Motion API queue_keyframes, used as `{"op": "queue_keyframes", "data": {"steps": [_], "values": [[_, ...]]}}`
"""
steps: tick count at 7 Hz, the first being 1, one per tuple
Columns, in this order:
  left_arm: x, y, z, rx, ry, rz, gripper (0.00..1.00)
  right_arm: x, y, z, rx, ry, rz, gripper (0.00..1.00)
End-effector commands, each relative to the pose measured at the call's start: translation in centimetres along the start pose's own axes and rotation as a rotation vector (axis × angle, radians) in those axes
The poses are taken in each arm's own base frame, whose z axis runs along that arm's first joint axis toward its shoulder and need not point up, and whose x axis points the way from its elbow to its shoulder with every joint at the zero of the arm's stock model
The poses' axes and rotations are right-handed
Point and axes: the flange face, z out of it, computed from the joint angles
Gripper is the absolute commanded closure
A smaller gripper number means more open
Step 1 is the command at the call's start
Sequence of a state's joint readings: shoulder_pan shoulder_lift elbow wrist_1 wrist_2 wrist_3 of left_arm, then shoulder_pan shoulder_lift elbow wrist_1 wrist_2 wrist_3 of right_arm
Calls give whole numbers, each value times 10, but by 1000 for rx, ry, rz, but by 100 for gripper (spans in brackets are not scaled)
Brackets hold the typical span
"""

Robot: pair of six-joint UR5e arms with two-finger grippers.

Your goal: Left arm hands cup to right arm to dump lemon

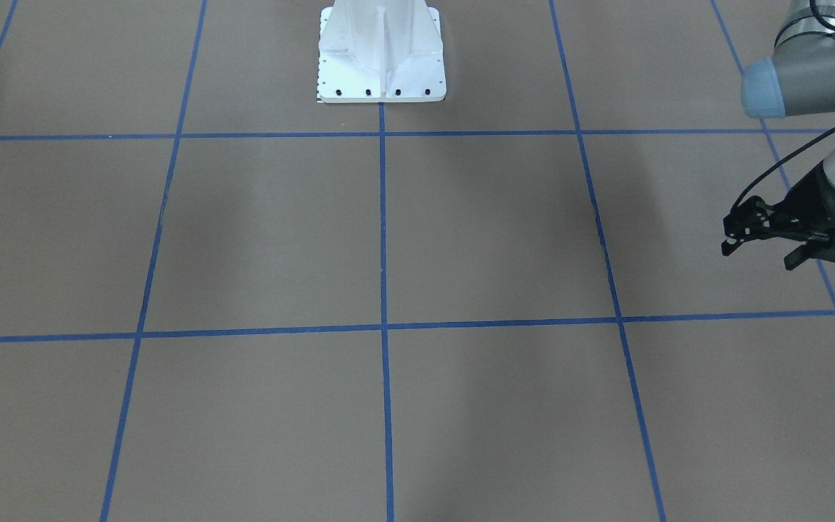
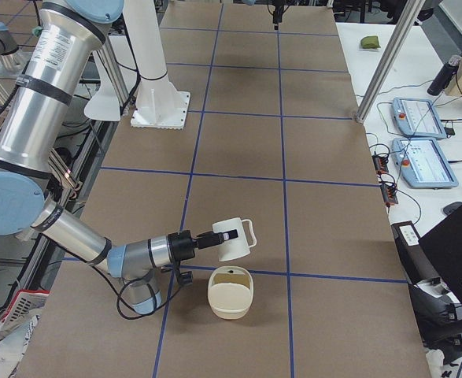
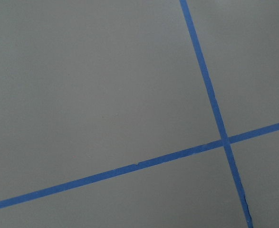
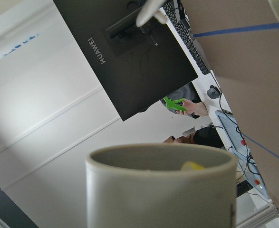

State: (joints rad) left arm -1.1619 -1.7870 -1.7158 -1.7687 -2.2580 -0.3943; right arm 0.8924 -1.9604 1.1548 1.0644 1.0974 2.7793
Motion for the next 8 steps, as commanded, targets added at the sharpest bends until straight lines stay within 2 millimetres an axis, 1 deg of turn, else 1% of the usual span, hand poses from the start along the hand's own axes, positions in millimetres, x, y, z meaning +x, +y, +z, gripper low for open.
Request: {"op": "queue_keyframes", "data": {"steps": [1, 3, 6, 7, 8], "values": [[1, 0, -2, 3, 1, 2, 0, -15, -4, -7, 12, -67, 218, 77], [2, 2, -3, 6, 2, 4, 0, -21, -5, -10, 12, -90, 311, 77], [1, 2, -3, 4, 3, 3, 0, -22, -6, -12, 17, -90, 297, 78], [1, 2, -3, 4, 3, 3, 0, -22, -5, -12, 20, -85, 248, 78], [1, 2, -3, 4, 3, 3, 0, -21, -4, -9, 17, -83, 69, 78]]}}
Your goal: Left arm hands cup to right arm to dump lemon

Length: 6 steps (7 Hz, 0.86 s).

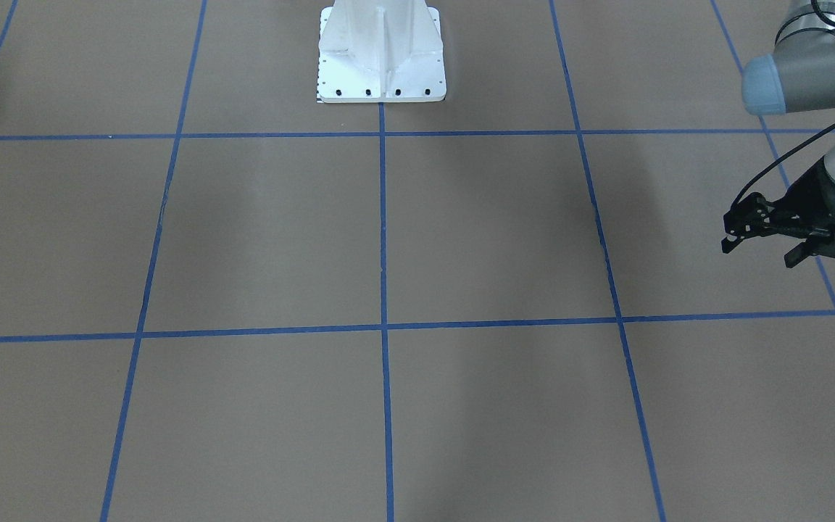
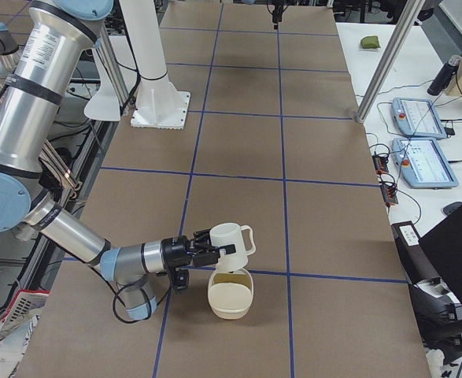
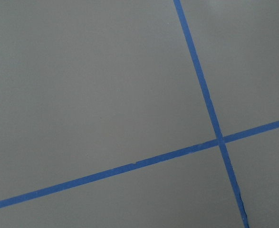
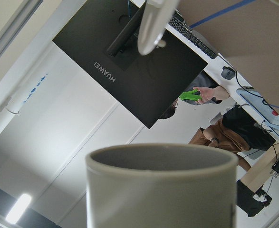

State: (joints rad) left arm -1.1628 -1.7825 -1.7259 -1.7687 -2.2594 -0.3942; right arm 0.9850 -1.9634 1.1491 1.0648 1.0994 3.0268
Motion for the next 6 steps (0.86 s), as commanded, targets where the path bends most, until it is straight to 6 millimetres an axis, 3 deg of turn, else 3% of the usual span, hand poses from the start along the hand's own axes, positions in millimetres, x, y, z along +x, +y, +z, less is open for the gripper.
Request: {"op": "queue_keyframes", "data": {"steps": [1, 6], "values": [[-1, 1, 0, -2, 1, -1, 0, 4, 5, 7, -16, 4, -299, 78], [3, 2, -3, -17, 2, -11, 0, 27, 27, 20, -187, 114, -1130, 79]]}}
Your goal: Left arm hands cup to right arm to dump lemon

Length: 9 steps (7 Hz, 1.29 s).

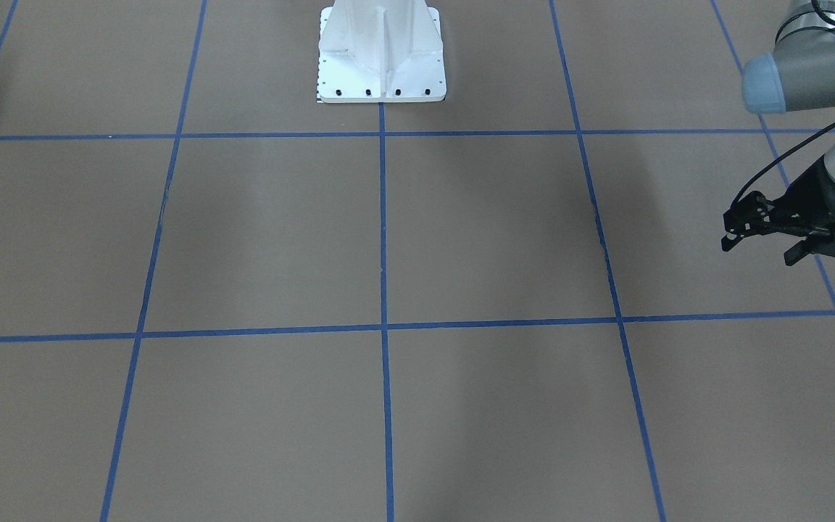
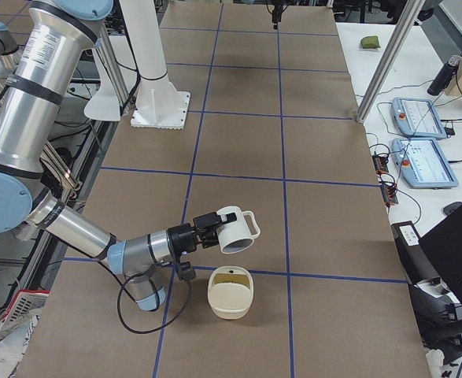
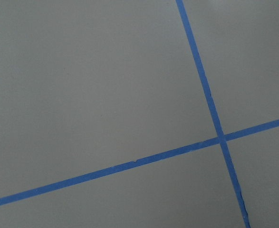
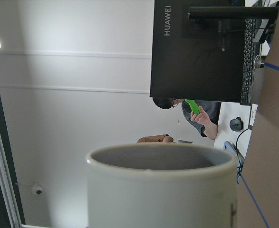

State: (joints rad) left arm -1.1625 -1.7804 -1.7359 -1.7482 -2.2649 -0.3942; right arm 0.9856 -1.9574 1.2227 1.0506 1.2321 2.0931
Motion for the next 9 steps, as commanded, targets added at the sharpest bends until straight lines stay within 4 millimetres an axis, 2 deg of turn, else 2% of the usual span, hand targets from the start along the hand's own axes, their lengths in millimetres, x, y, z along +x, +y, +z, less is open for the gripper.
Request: {"op": "queue_keyframes", "data": {"steps": [1, 2, 3, 4, 5, 6, 7, 8, 9], "values": [[2, 1, -1, -7, 2, -3, 0, 4, 19, 13, -124, 61, -403, 79], [3, 1, 0, -13, 12, -5, 0, 1, 34, 31, -193, 104, -546, 79], [3, 1, 0, -14, 13, -5, 0, 3, 45, 38, -290, 144, -709, 79], [1, 2, -1, -14, 12, -7, 0, 9, 48, 38, -340, 161, -819, 79], [1, 2, 0, -15, 11, -8, 0, 6, 43, 48, -398, 237, -957, 79], [-4, 8, 2, -23, 10, -15, 0, -18, 44, 97, -494, 290, -1114, 79], [-6, 12, 3, -26, 8, -18, 0, -43, 61, 129, -576, 321, -1139, 79], [-6, 13, 3, -27, 8, -19, 0, -60, 72, 155, -585, 334, -1149, 79], [-7, 13, 5, -30, 6, -20, 0, -60, 75, 174, -601, 361, -1184, 79]]}}
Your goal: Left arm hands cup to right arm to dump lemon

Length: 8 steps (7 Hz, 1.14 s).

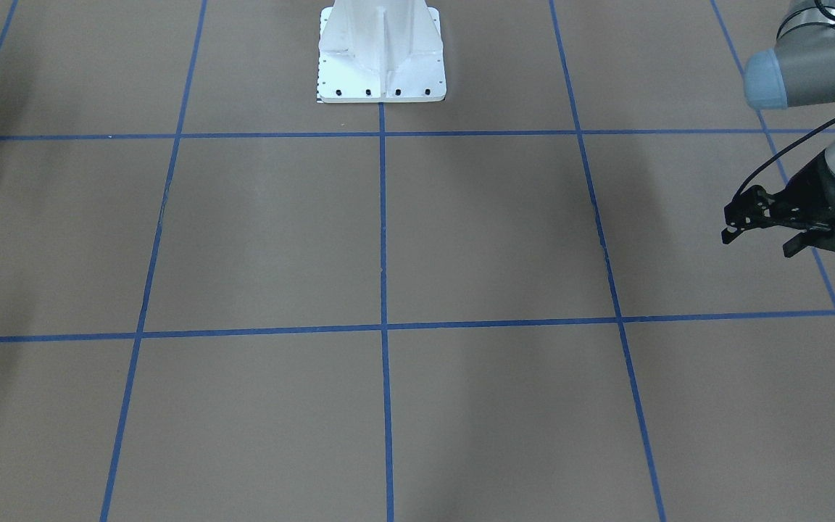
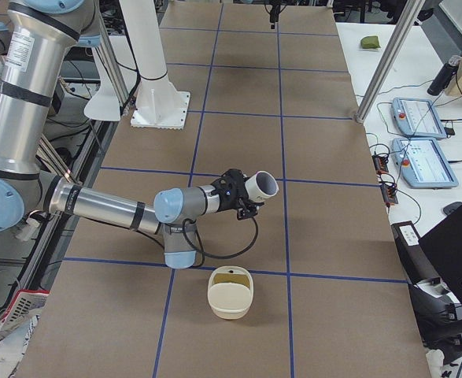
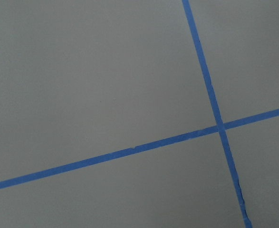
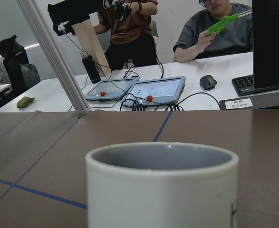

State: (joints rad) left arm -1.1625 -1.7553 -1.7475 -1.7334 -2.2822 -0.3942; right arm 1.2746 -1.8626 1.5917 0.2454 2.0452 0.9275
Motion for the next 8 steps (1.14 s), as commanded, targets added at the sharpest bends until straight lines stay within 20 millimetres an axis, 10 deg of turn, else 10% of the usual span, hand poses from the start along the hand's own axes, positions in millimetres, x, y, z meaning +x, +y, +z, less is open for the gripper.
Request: {"op": "queue_keyframes", "data": {"steps": [1, 5, 8], "values": [[-2, 1, 2, -4, -2, -3, 0, -13, -37, 43, -68, 44, -66, 79], [-1, 1, 0, -1, -2, -2, 0, -56, -102, 137, -185, -4, -137, 79], [0, 1, 1, -1, -1, 0, 0, -137, -110, 225, -273, -96, -165, 79]]}}
